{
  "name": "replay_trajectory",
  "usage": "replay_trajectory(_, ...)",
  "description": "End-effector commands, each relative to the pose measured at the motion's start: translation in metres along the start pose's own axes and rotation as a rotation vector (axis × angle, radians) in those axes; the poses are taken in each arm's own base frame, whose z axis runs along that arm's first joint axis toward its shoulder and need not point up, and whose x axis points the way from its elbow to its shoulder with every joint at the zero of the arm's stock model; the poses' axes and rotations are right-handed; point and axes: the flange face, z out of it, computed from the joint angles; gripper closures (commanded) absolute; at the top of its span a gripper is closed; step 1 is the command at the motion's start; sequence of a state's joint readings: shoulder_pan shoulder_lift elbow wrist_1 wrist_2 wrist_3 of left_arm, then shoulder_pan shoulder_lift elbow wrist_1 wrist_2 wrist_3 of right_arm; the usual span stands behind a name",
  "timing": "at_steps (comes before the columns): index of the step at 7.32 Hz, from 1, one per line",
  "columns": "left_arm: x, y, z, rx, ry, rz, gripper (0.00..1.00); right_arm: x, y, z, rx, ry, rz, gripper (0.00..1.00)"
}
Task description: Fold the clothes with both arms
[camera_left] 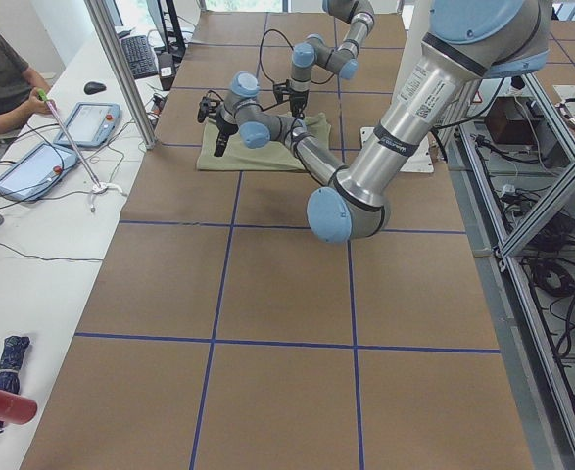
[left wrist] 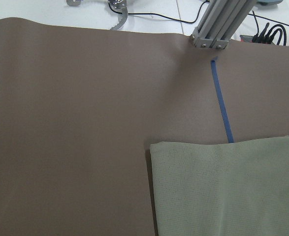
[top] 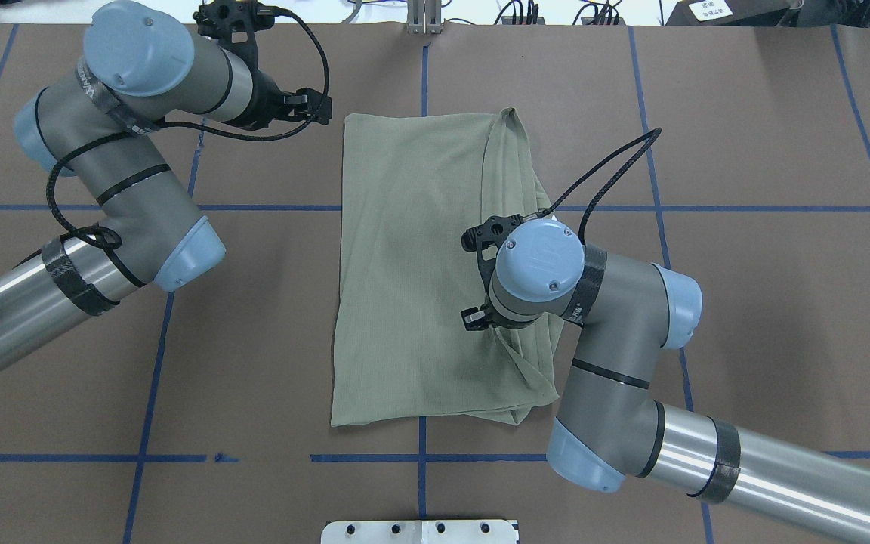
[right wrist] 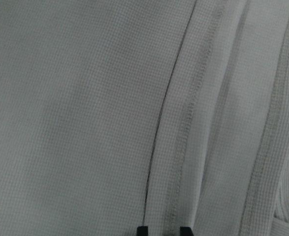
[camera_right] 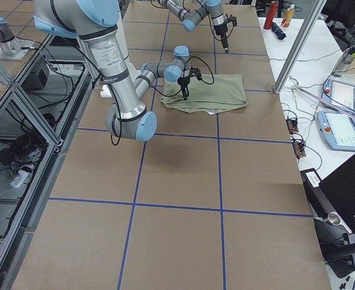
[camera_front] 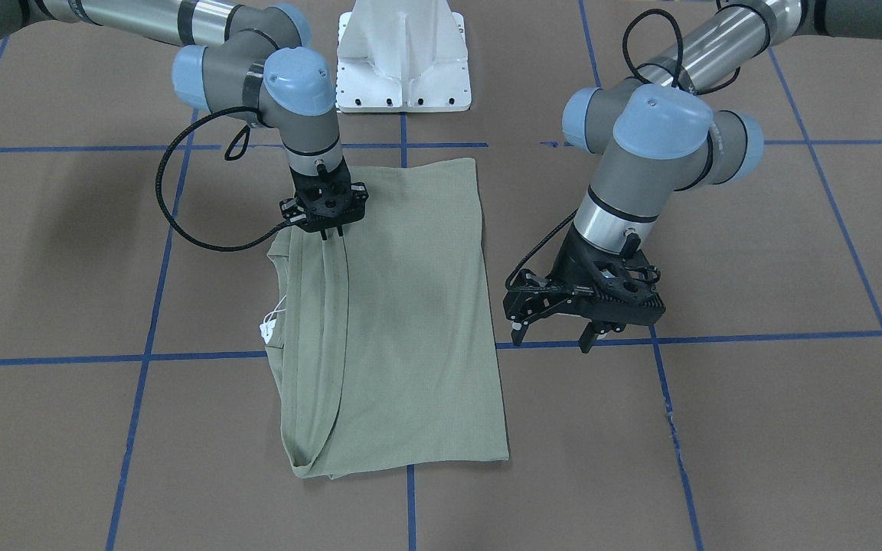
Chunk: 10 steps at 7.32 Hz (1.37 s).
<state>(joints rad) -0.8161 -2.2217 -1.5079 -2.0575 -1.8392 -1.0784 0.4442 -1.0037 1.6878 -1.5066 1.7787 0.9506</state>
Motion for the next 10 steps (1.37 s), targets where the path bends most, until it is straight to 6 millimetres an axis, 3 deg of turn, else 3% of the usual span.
replay_trajectory(1,-0.001,0.0,0.001,0.001,0.002,0.001,0.0,-0.01,0.011,0.008,0.005,-0.033,-0.02,0.66)
replay_trajectory(7,-0.003,0.0,0.004,-0.001,-0.002,-0.005,0.0,-0.005,0.013,0.008,-0.001,-0.034,-0.023,0.69)
replay_trajectory(8,-0.003,0.0,0.004,-0.001,-0.002,-0.005,0.0,-0.003,0.015,0.009,-0.002,-0.031,-0.023,0.76)
replay_trajectory(9,-0.003,0.0,0.004,-0.001,-0.002,-0.005,0.0,0.001,0.017,0.012,-0.007,-0.025,-0.021,0.93)
replay_trajectory(10,-0.003,0.0,0.004,-0.001,-0.002,-0.005,0.0,0.002,0.017,0.013,-0.006,-0.022,-0.021,1.0)
